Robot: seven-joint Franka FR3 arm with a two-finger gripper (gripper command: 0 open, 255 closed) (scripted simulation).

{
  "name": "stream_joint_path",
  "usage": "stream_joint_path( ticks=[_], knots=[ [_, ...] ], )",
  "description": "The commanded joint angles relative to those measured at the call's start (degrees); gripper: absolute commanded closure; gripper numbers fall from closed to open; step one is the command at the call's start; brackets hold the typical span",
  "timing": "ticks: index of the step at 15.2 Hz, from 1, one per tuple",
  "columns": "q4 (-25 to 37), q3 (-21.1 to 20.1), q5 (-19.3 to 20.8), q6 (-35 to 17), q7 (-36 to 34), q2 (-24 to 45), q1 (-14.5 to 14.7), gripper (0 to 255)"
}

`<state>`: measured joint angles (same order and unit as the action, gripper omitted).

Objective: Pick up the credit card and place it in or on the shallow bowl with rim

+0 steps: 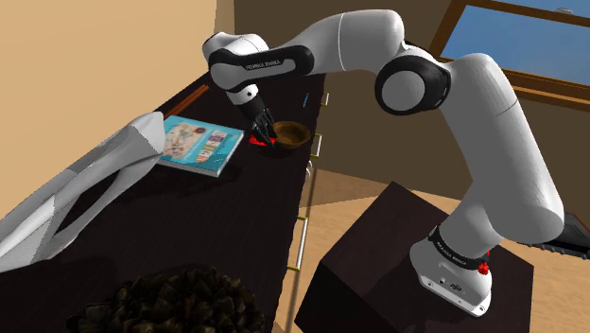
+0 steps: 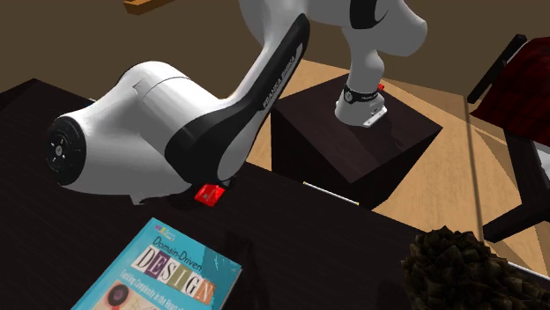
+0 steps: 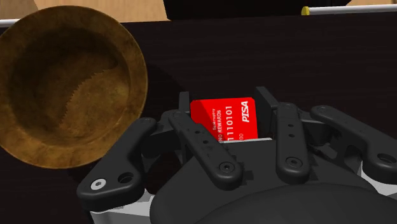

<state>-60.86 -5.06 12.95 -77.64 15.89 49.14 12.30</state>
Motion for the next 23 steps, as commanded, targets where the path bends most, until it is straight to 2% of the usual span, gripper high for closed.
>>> stream_joint_path(
  ticks=[1,5,11,18,23],
  knots=[
    [0.8,0.0,0.0,1.2,0.3,-0.4,0.0,255],
    [2.7,0.1,0.0,3.7,0.8,-1.1,0.1,255],
    [-1.4,1.9,2.0,1.1,6.8,-3.8,-4.9,255],
    [-0.9,4.2,4.1,-0.3,14.1,-3.8,-10.4,255],
    [-3.1,4.1,4.1,-3.3,13.3,-2.8,-10.6,255]
  ],
)
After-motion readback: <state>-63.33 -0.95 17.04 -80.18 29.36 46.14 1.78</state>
